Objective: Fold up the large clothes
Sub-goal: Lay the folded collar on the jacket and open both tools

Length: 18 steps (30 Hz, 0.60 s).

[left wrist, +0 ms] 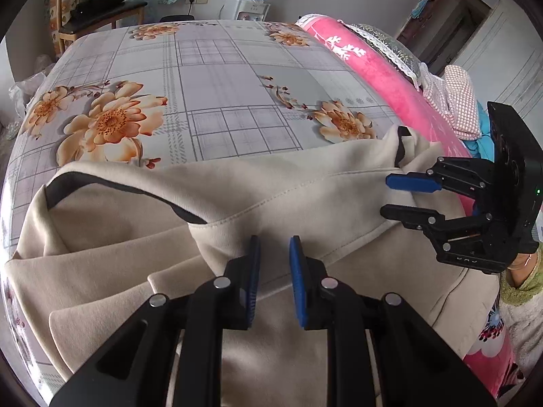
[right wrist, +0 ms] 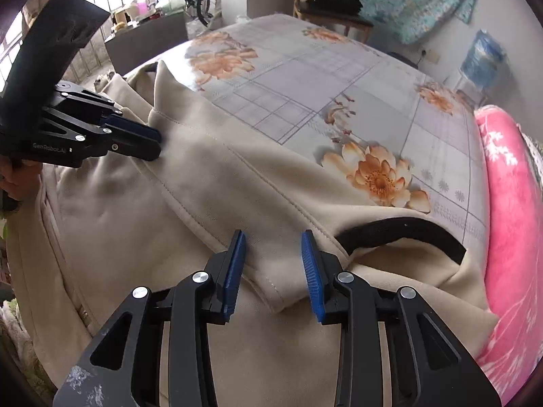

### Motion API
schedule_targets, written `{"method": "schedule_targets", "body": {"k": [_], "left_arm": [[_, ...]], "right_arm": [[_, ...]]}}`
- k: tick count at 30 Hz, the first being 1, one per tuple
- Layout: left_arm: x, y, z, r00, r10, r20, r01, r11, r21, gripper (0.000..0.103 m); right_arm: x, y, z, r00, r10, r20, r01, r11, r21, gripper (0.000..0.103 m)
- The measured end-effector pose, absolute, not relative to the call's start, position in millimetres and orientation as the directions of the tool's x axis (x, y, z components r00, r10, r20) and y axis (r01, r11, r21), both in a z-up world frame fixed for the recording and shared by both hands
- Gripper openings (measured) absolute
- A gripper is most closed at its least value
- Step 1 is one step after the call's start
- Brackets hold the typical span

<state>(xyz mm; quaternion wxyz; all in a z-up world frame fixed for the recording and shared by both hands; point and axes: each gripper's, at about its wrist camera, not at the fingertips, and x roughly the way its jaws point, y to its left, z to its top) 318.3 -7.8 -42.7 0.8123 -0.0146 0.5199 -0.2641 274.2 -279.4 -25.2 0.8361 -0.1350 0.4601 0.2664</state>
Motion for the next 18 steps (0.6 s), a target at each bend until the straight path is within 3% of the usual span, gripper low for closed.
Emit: {"method": "schedule_targets", "body": {"k": [7, 9, 12, 18], "left_arm": [[317, -7, -44, 0.325, -0.456, -0.829, 0.407, 0.858, -0.313, 0.017], [316, -6, -44, 0.328, -0.458, -0.826, 0.409, 0.857, -0.313, 0.017], [316, -6, -44, 0.329, -0.461, -0.824, 0.407, 0.857, -0.317, 0.017], [316, -3, -45, 0.33, -0.476, -0.815, 0.398, 0.853, -0.337, 0.017]], "right_arm": [[262, -297, -23, 0.456, 0.279, -0.845, -0.527, 0.85, -0.004, 0.03], [262, -310, -21, 0.458, 0.262, -0.849, -0.476, 0.879, 0.014, 0.043], [261, -327, -12, 0.47, 0.238, -0.85, -0.381, 0.923, 0.048, 0.035], [256, -310, 18, 0.516, 0.345, -0.784, -0.389, 0.91, 0.144, 0.033]]}}
